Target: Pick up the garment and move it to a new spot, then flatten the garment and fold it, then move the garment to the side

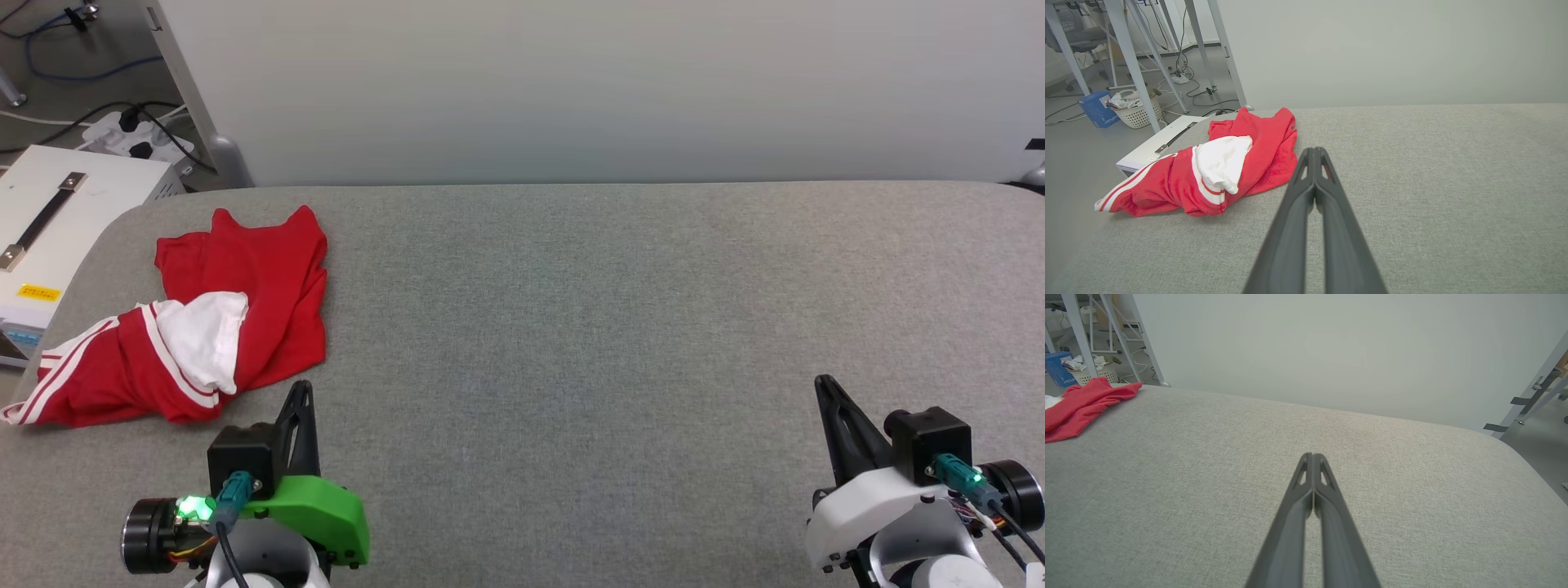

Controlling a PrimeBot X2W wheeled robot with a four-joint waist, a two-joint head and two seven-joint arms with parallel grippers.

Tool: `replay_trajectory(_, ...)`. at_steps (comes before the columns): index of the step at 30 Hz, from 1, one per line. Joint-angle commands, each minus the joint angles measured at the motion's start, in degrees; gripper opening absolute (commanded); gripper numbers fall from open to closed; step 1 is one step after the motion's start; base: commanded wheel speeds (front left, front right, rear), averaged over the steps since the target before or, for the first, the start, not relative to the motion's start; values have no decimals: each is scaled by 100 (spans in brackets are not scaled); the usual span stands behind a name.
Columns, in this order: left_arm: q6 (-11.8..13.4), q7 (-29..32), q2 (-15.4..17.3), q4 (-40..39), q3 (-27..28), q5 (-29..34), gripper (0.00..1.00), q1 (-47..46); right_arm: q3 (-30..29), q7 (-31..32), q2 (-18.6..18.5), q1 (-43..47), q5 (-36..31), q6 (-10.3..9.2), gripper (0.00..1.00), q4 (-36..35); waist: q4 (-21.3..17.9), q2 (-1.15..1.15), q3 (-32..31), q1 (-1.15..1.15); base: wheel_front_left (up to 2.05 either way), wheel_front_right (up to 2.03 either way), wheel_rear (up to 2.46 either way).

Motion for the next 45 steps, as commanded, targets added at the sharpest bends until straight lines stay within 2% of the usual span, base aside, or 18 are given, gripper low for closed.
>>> replay_trajectory(1,-23,-4,-25,-14,3,54,0,-90,2,-1,4,-94,-57,-5,0,-25,0,0,0,0,0,0,0)
replay_trajectory(20,-23,-4,-25,-14,3,54,0,-90,2,-1,4,-94,-57,-5,0,-25,0,0,0,0,0,0,0)
replay_trajectory(21,0,0,0,0,-1,0,100,0,-1,0,0,0,0,0,100,0,0,0,0,0,0,0,0)
replay_trajectory(45,110,-244,-3,-61,-15,-86,100,-9,-98,-243,1,7,329,-1,100,-177,-9,0,18,0,0,0,0)
